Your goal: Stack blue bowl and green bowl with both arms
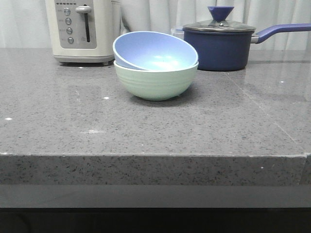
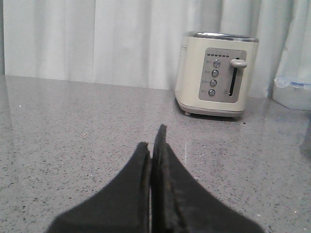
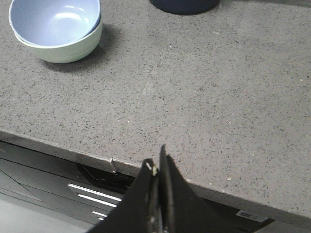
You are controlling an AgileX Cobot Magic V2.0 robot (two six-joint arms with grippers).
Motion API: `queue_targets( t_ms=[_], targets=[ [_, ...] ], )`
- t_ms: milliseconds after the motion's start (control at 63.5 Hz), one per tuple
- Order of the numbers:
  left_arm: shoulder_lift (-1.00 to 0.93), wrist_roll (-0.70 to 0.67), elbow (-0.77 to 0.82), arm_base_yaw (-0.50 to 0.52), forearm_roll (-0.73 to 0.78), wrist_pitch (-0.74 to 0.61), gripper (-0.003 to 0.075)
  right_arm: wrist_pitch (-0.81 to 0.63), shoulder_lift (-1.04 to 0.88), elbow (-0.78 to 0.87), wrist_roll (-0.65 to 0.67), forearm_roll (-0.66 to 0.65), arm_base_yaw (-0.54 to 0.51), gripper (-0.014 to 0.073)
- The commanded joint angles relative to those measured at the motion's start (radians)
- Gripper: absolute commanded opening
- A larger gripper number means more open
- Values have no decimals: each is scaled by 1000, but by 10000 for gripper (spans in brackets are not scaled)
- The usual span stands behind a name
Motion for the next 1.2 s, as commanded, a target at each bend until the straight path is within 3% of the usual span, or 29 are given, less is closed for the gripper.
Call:
queue_targets(
  t_ms=[0, 1070, 1181],
  targets=[
    [-19, -7, 4, -16, -3, -64, -20, -66, 6, -26, -1, -8, -6, -54],
    [-17, -7, 4, -16, -3, -63, -20, -66, 6, -26, -1, -8, -6, -54],
    [-17, -7, 4, -16, -3, -63, -20, -104, -27, 11, -1, -51, -27, -54]
  ],
)
